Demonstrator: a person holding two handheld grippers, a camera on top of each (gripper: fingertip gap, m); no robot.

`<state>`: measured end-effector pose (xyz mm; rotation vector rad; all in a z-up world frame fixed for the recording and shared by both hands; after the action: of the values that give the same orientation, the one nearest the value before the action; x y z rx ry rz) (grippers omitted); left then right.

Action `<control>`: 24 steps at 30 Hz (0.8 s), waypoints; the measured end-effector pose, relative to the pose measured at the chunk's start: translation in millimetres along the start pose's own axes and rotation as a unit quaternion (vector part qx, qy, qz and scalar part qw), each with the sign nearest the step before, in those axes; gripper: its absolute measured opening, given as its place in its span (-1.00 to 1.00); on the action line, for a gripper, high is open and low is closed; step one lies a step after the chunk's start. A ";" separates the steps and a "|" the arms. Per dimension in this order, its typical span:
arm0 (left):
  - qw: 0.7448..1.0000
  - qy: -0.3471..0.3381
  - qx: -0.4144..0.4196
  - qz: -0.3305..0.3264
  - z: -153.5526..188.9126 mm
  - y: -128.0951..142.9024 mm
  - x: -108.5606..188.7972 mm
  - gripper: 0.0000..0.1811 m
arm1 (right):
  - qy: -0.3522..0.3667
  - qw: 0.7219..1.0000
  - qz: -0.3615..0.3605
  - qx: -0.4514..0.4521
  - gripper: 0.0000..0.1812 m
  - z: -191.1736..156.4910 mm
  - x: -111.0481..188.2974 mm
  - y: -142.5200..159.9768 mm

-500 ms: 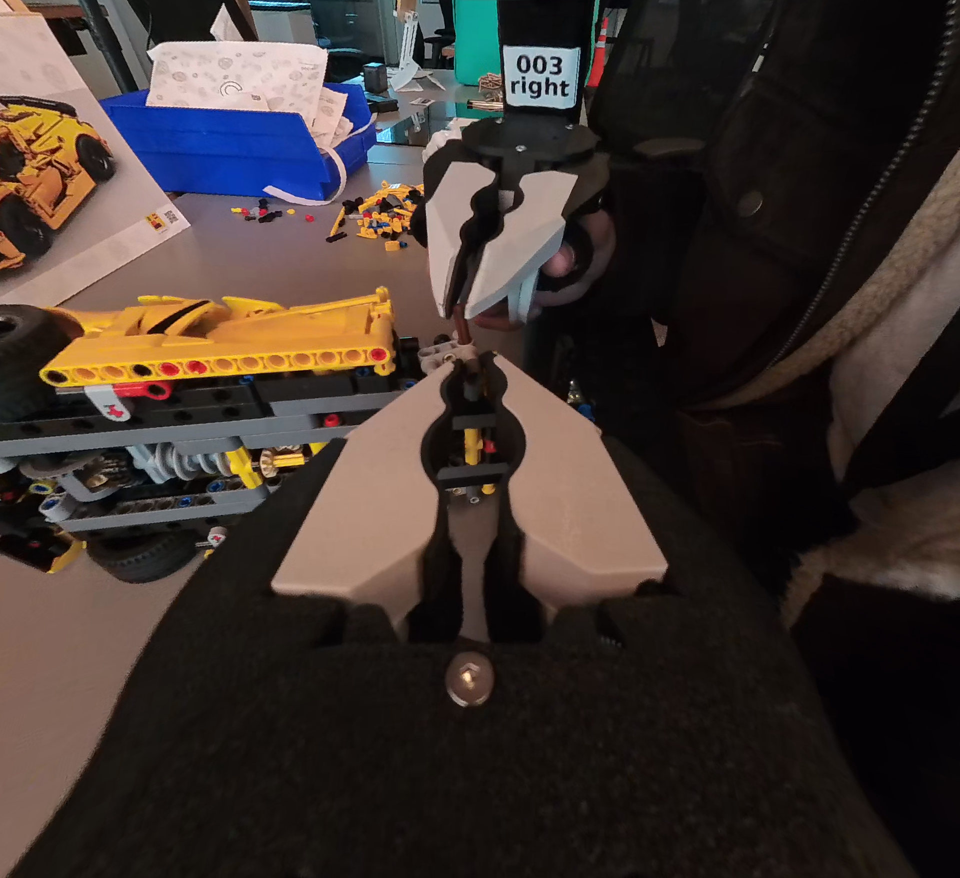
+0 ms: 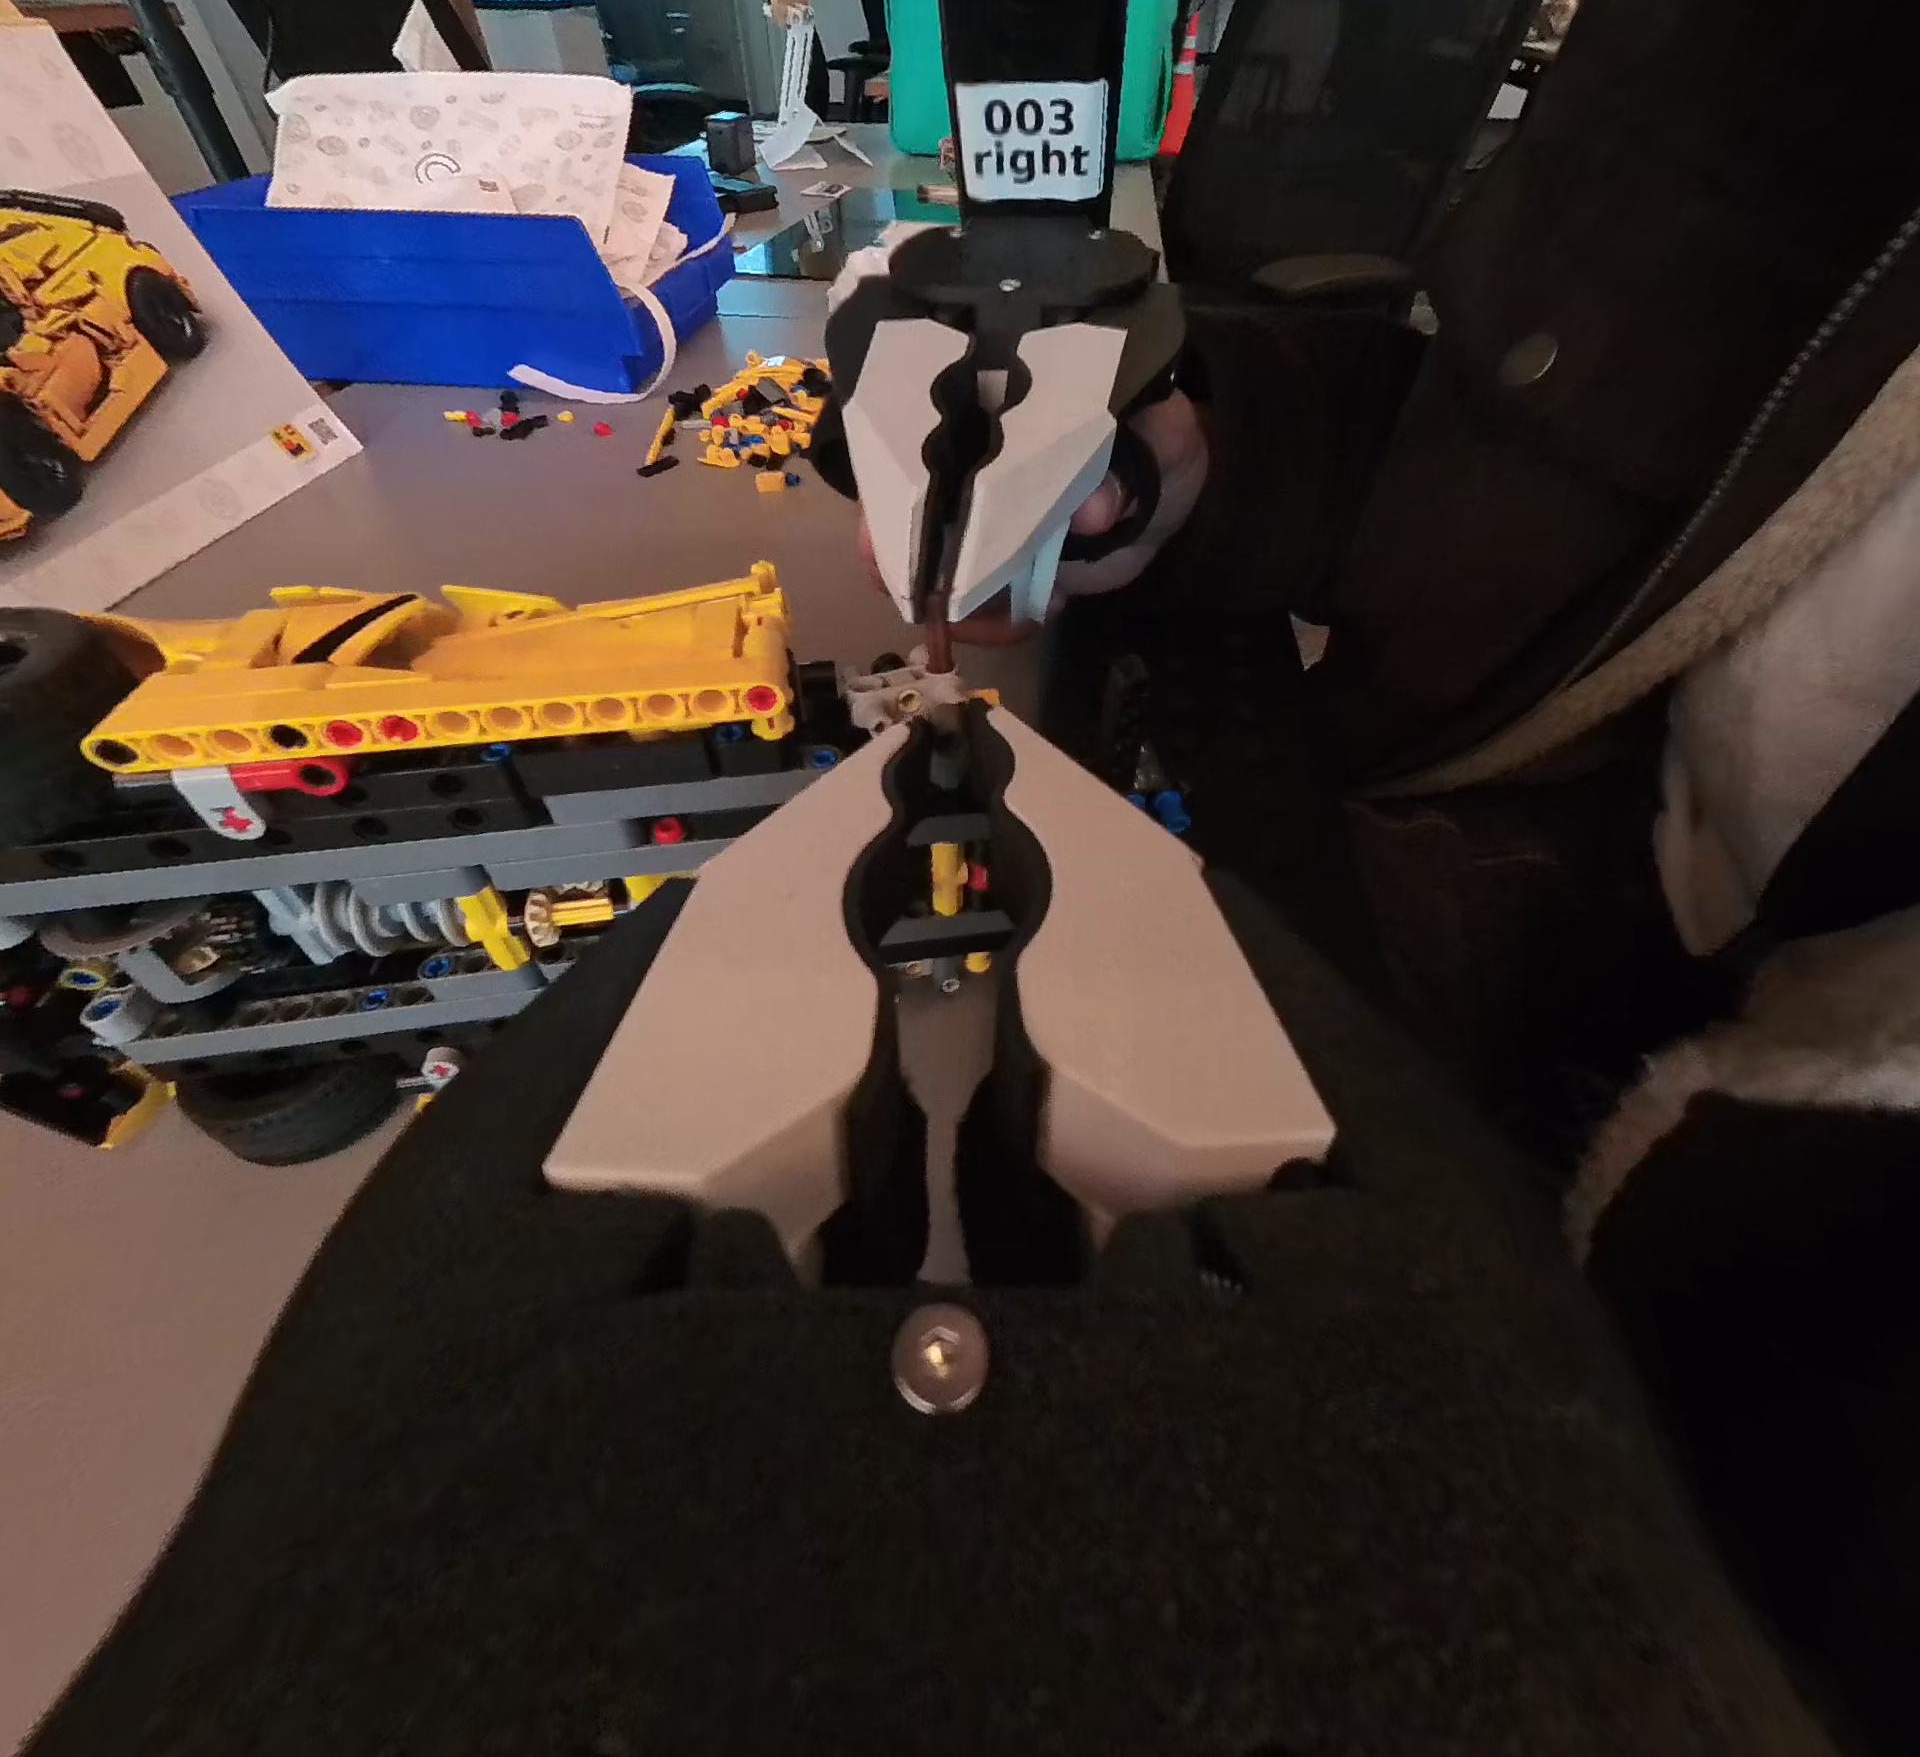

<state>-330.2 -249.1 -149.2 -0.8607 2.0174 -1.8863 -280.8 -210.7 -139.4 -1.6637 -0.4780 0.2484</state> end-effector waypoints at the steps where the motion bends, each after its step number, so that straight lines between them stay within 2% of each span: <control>1: 1.000 0.002 -0.002 0.001 0.8 0.2 0.6 -0.92 | -0.005 1.000 0.000 -0.002 -0.97 -1.1 0.3 0.1; 7: 1.000 0.002 -0.003 0.006 -0.1 0.8 0.7 -0.92 | -0.020 1.000 -0.002 -0.002 -0.97 -4.1 1.9 0.6; 10: 1.000 0.001 -0.001 0.006 -0.8 0.9 1.2 -0.93 | -0.049 0.998 0.016 -0.047 -0.97 -4.9 -1.8 0.9; 13: 1.000 -0.008 -0.002 0.006 -2.7 0.6 -0.1 -0.93 | -0.024 0.999 0.023 -0.021 -0.97 -2.0 -1.2 -0.4; 15: 1.000 -0.009 -0.003 0.007 -2.5 0.4 0.6 -0.93 | -0.033 0.999 0.027 -0.032 -0.96 -2.1 0.5 -2.5; 17: 1.000 -0.011 -0.003 0.008 -2.5 0.2 2.8 -0.93 | -0.037 0.996 0.069 -0.050 -0.84 1.2 9.8 -14.7; 19: 1.000 -0.020 0.003 0.021 -4.9 -3.0 7.3 -0.89 | -0.023 0.993 0.098 -0.064 -0.83 9.6 20.9 -21.0; 22: 0.998 -0.017 0.019 0.058 -4.5 -12.1 14.0 -0.81 | -0.015 0.998 0.036 -0.048 -0.92 12.0 22.1 -5.5; 24: 0.998 -0.018 0.017 0.052 -4.3 -10.6 12.2 -0.77 | -0.023 0.999 -0.028 -0.028 -0.92 6.9 16.7 13.5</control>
<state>-339.7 -252.4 -135.8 -0.7609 1.9630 -1.8300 -266.7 -198.3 -151.9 -1.7001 -0.5708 0.2346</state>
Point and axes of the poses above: each gripper's, where its closed fingertips meet, x back along the fingers, y out of its underside, z = x × y across the jaws, the point moved 3 cm from there along x, back along the fingers, and after that the axes turned 8 degrees about -x, right-handed, at the moved point
